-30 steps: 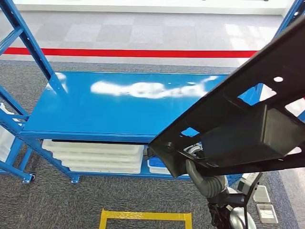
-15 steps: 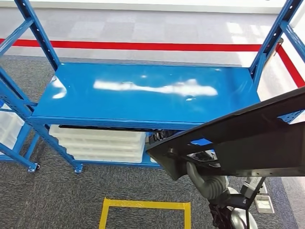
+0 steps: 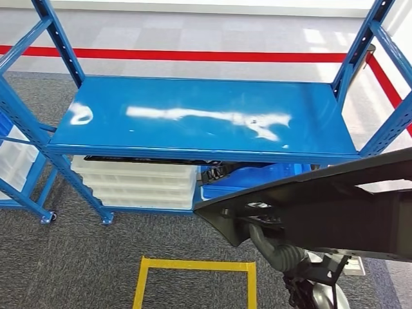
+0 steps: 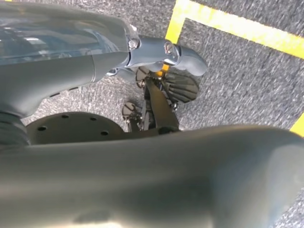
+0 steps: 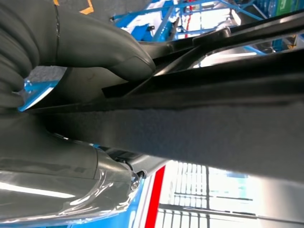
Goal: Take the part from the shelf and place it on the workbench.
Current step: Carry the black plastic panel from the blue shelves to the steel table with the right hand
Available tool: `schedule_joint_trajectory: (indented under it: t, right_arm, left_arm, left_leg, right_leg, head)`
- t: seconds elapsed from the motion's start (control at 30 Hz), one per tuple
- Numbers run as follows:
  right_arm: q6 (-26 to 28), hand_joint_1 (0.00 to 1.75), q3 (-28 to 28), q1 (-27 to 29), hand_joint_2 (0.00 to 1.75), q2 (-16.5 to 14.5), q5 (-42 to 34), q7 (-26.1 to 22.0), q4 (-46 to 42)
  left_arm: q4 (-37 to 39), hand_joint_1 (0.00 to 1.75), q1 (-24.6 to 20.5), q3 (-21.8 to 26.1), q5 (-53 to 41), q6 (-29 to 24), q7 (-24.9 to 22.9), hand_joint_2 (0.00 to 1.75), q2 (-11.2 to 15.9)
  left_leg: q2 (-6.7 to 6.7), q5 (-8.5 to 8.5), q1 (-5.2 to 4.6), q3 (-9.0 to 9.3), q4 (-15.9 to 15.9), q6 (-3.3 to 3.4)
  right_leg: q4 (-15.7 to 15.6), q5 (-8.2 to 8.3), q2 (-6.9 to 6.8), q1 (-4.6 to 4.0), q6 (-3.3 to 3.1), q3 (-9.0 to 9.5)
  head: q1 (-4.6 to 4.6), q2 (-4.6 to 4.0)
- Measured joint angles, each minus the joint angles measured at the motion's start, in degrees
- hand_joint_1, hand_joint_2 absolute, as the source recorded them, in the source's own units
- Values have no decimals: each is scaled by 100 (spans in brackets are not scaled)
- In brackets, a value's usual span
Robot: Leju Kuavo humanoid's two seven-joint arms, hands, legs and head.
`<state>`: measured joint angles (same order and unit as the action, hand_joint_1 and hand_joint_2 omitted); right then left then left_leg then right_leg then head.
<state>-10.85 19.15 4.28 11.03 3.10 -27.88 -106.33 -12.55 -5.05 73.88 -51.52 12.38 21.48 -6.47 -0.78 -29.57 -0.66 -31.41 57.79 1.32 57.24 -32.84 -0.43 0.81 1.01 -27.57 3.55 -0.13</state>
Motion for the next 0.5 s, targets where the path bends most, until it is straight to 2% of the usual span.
schedule_joint_trajectory:
  t: [0.07, 0.1, 0.13, 0.2, 0.23, 0.27, 0.3, 0.33, 0.4, 0.43, 0.47, 0.5]
  right_arm:
    - [-3, 175, 1, -17, 175, 18, 24, -1, 1]
    - [-4, 175, 2, -22, 175, 20, 29, -1, 1]
    - [-8, 175, 2, -25, 175, 21, 33, -1, 3]
    - [-16, 175, 2, -24, 175, 24, 41, 0, 14]
    - [-21, 175, 2, -22, 175, 26, 46, 1, 22]
    - [-25, 175, 4, -22, 175, 27, 51, 1, 33]
    - [-27, 175, 6, -22, 175, 27, 55, 1, 42]
    - [-29, 175, 8, -24, 175, 27, 59, 1, 49]
    - [-30, 175, 14, -29, 175, 27, 73, 1, 57]
    - [-30, 175, 20, -32, 175, 27, 84, 1, 58]
    - [-30, 175, 27, -35, 175, 27, 95, 1, 59]
    - [-30, 175, 39, -39, 175, 26, 105, 1, 59]
  left_arm:
    - [0, 0, 2, -1, 0, -5, -4, 175, 7]
    - [0, 0, 3, -1, 0, -7, -4, 175, 10]
    - [1, 0, 4, -1, 0, -8, -5, 175, 13]
    - [0, 0, 11, -1, 0, -8, -6, 175, 13]
    - [0, 0, 18, -1, 0, -8, -7, 175, 13]
    - [0, 0, 25, -1, 0, -8, -7, 175, 14]
    - [0, 0, 30, -1, 0, -8, -8, 175, 16]
    - [0, 0, 32, -1, 0, -8, -8, 175, 20]
    - [-1, 0, 25, -1, 2, -8, -7, 175, 34]
    - [-1, 0, 21, -1, 5, -8, -6, 175, 40]
    - [-1, 0, 20, 0, 14, -8, -6, 175, 48]
    - [-1, 0, 20, 1, 21, -8, -6, 175, 56]
  left_leg:
    - [13, -65, 1, -60, 75, -68]
    - [22, -196, 11, -131, 232, -104]
    - [29, -388, 33, -243, 497, -144]
    - [32, -790, 73, -551, 1278, -212]
    - [32, -876, 86, -646, 1560, -233]
    - [31, -855, 95, -654, 1654, -243]
    - [28, -712, 100, -536, 1478, -240]
    - [4, -501, 100, -326, 1100, -224]
    - [-151, -191, 66, 92, 300, -154]
    - [-223, -131, 41, 196, 72, -119]
    - [-259, -135, 17, 220, -16, -87]
    - [-233, -137, 4, 201, -37, -62]
  right_leg:
    - [-31, 24, -12, 35, -80, -45]
    - [-42, 50, -26, 53, -118, -74]
    - [-42, 73, -47, 59, -146, -105]
    - [-28, 105, -99, 52, -168, -170]
    - [-21, 115, -133, 47, -168, -191]
    - [-16, 121, -172, 45, -165, -204]
    - [-13, 123, -216, 43, -161, -204]
    - [-13, 121, -263, 40, -155, -194]
    - [-11, 118, -353, 25, -123, -182]
    - [-10, 120, -396, 16, -95, -181]
    - [-9, 127, -440, 10, -63, -187]
    - [-8, 136, -487, 6, -28, -192]
  head:
    - [3, 0]
    - [5, 0]
    - [8, 0]
    - [10, 0]
    - [10, 0]
    - [10, 0]
    - [10, 0]
    - [10, 0]
    - [10, 0]
    - [8, 0]
    - [7, 0]
    - [6, 0]
